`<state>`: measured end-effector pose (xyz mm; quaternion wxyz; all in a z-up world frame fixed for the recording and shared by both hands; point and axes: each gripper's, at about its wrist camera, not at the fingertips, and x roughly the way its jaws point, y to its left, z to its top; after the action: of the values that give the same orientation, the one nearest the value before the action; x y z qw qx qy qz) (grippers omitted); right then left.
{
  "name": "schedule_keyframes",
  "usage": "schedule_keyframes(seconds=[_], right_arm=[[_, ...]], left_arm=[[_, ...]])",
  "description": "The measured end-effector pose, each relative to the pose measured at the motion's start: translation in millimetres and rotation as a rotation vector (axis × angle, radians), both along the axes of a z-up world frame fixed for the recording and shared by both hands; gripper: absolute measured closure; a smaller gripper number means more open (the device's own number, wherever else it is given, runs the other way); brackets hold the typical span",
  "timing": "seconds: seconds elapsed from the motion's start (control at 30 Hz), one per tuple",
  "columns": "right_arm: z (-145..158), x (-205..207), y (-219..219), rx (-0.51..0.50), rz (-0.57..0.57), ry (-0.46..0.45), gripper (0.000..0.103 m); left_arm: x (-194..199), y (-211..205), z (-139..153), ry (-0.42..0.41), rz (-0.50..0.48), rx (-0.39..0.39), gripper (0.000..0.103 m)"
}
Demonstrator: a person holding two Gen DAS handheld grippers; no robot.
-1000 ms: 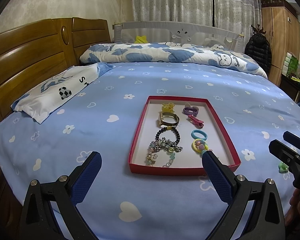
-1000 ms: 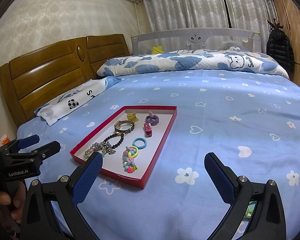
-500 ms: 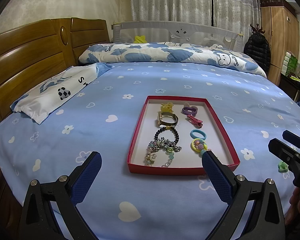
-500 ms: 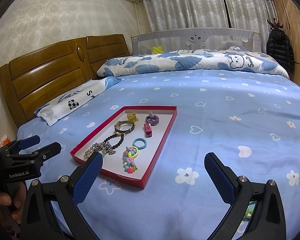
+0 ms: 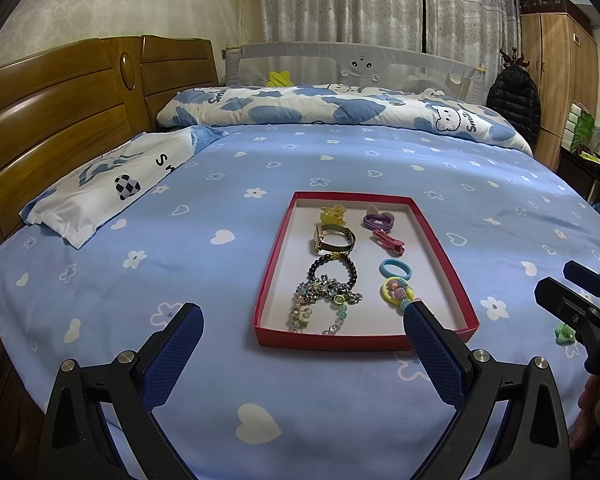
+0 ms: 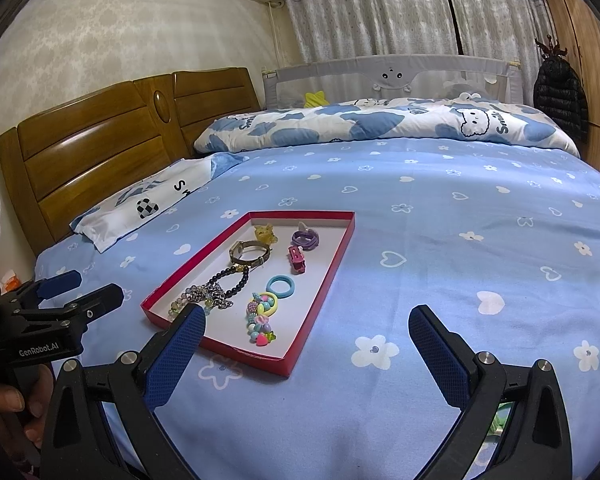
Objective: Organize jewelry
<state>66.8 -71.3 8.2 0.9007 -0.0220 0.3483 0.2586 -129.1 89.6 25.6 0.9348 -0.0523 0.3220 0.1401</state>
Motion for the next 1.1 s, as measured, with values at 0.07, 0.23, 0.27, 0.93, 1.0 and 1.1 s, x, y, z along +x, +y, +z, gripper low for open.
schedule_keyframes(seconds=[0.07,0.23,0.27,0.93,1.0,1.1], right_arm=[[-0.1,-0.2,-0.1,0.0,0.0,-0.002,0.001],[0.4,-0.4,0.0,0.0,0.0,-0.001,0.001],[0.3,-0.4,0.0,0.0,0.0,-0.001,0.001],[3.1,0.7,3.1,0.0,-0.002,0.005,0.001],[3.0,0.8,3.0,-0.001,-0.001,0.005,0.001],[3.2,2.6,4.0,-0.002,-0.002,0.011,0.001]], left_arm=[[-0.1,-0.3,-0.1,0.0,0.0,0.001,0.002],[0.3,-0.9,-0.1,-0.001,-0.001,0.003,0.002],[0.2,-0.9,0.0,0.0,0.0,0.001,0.002],[1.4,-2.7,0.2,0.001,-0.003,0.001,0.002],[3.3,-3.0,0.3,0.003,-0.005,-0.001,0.002],[7.6,-1.9,0.4,0.007,-0.008,-0.011,0.002]])
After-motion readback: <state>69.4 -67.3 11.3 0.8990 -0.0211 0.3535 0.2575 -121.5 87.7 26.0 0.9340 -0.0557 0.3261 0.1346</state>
